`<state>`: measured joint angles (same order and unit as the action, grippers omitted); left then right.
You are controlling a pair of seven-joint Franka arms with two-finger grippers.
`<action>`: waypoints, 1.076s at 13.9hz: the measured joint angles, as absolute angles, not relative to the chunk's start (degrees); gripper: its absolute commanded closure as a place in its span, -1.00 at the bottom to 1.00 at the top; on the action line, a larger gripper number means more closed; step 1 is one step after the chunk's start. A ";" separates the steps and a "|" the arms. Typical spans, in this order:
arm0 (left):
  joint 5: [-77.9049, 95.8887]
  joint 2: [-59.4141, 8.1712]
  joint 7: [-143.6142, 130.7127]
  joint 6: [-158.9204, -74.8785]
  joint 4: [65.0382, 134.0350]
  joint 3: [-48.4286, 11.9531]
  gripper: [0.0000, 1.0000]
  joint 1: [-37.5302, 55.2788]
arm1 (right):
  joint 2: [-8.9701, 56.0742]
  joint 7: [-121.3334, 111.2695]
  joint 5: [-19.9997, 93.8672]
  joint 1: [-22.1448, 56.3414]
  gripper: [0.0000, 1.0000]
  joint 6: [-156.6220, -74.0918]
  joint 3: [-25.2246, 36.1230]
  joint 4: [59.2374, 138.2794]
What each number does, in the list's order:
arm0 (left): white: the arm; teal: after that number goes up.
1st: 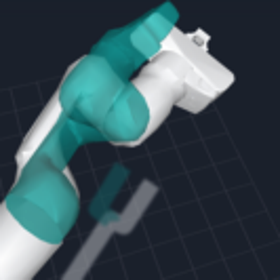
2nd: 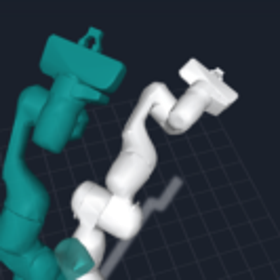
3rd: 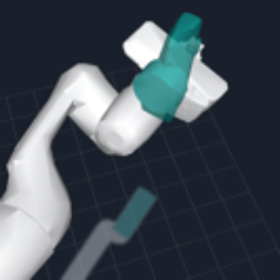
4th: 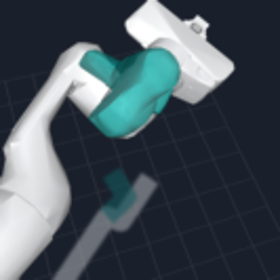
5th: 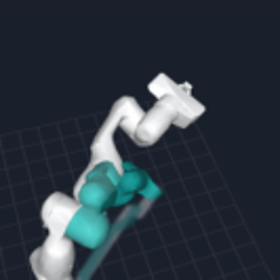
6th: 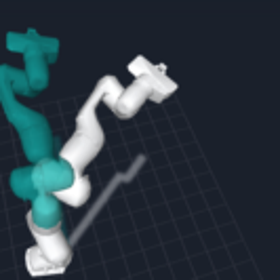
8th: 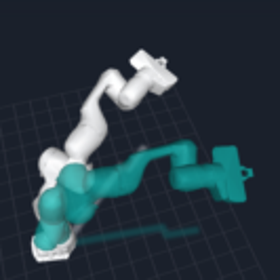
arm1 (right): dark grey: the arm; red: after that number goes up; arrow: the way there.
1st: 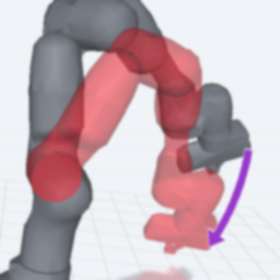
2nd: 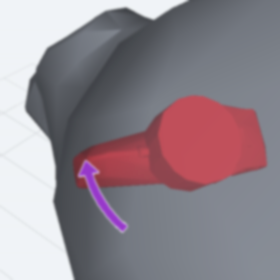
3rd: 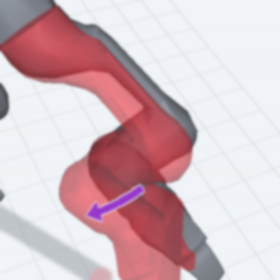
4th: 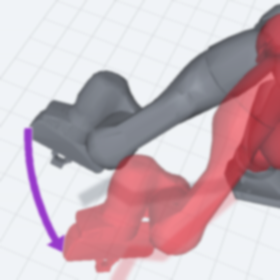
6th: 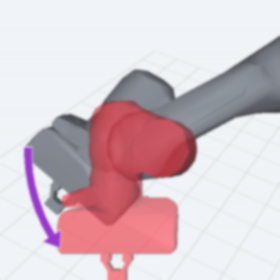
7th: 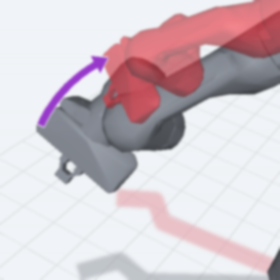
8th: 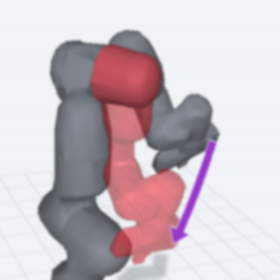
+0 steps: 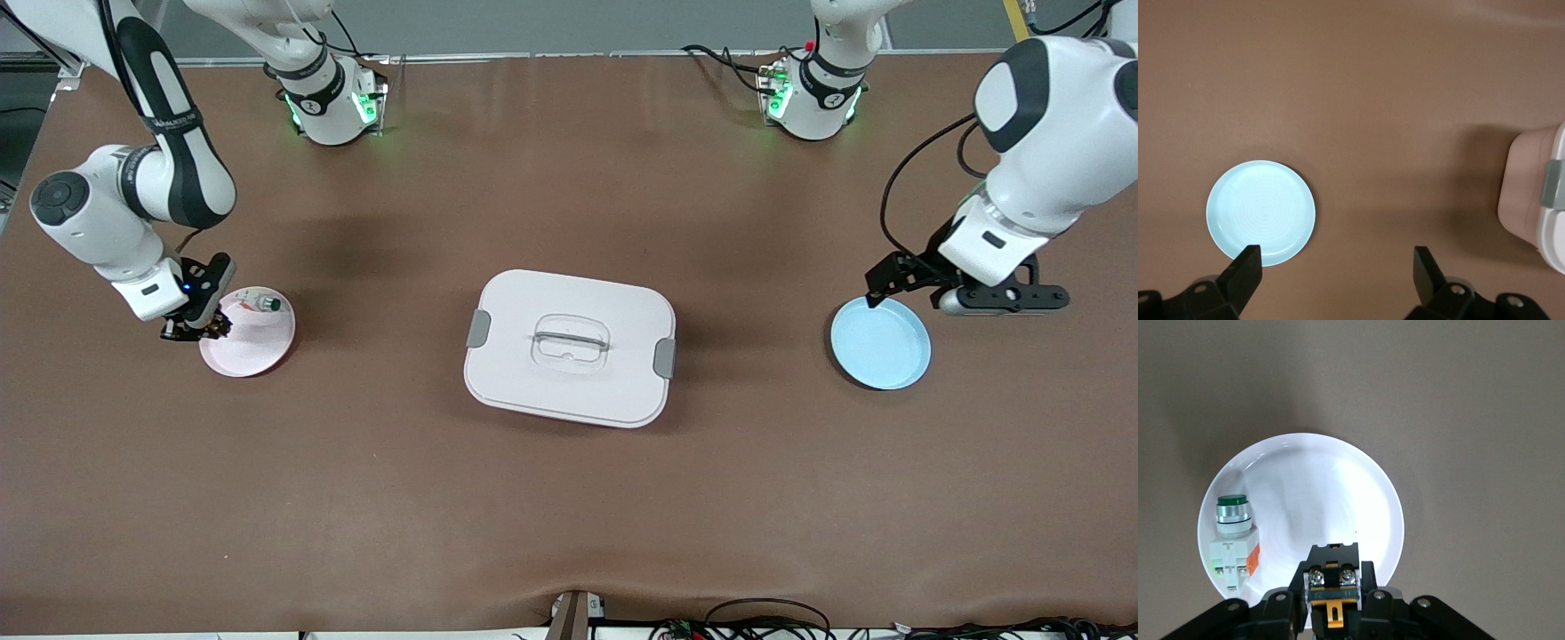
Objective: Transfer orange switch to right arm and place
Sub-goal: 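Lower the switch onto the pink plate and open the right gripper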
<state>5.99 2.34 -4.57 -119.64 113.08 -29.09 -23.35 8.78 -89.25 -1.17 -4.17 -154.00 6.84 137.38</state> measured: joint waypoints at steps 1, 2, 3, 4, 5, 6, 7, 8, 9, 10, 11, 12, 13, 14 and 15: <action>5.99 2.33 -4.57 -118.99 111.99 -29.09 -1.00 -23.83 | 9.59 -89.36 -1.18 -4.17 1.00 -154.72 6.82 137.42; 5.98 2.32 -4.57 -117.77 110.90 -29.08 -1.00 -24.38 | 10.53 -89.44 -1.19 -4.17 1.00 -155.14 6.77 137.44; 5.98 2.31 -4.57 -116.23 109.78 -29.06 -1.00 -24.89 | 11.60 -89.45 -1.20 -4.17 1.00 -155.87 6.72 137.45; 5.98 2.31 -4.57 -114.91 108.82 -29.06 -1.00 -25.16 | 12.70 -89.46 -1.20 -4.17 1.00 -156.98 6.69 137.46; 5.98 2.31 -4.57 -113.91 107.89 -29.06 -1.00 -25.22 | 13.78 -89.47 -1.20 -4.17 1.00 -157.82 6.68 137.46; 5.98 2.31 -4.57 -113.04 106.97 -29.07 -1.00 -25.22 | 14.91 -89.47 -1.20 -4.17 1.00 -158.61 6.68 137.47; 5.98 2.31 -4.57 -112.25 106.05 -29.07 -1.00 -25.22 | 15.97 -89.47 -1.20 -4.17 1.00 -159.50 6.68 137.46; 5.94 2.31 -4.57 -111.63 105.18 -29.07 -1.00 -25.25 | 16.84 -89.47 -1.20 -4.17 1.00 -160.13 6.68 137.45; 5.50 2.31 -4.57 -110.96 104.33 -29.06 -1.00 -25.43 | 17.59 -89.44 -1.20 -4.17 1.00 -160.52 6.68 137.45; 4.70 2.31 -4.57 -110.34 103.52 -29.06 -1.00 -25.72 | 18.12 -89.35 -1.20 -4.17 1.00 -160.79 6.68 137.44; 4.06 2.30 -4.57 -109.84 102.83 -29.05 -1.00 -26.04 | 18.53 -89.22 -1.20 -4.18 1.00 -161.01 6.66 137.44; 3.78 2.29 -4.57 -109.50 102.24 -29.05 -1.00 -26.27 | 18.76 -89.11 -1.20 -4.18 1.00 -161.09 6.63 137.43; 3.71 2.23 -4.57 -109.33 101.80 -29.05 -1.00 -26.35 | 18.85 -89.00 -1.20 -4.17 1.00 -161.13 6.57 137.43; 3.71 2.15 -4.57 -109.23 101.45 -29.05 -1.00 -26.35 | 18.85 -88.87 -1.20 -4.17 1.00 -161.16 6.51 137.41; 3.71 2.07 -4.57 -109.08 101.11 -29.07 -1.00 -26.35 | 18.86 -88.80 -1.20 -4.17 1.00 -161.17 6.41 137.38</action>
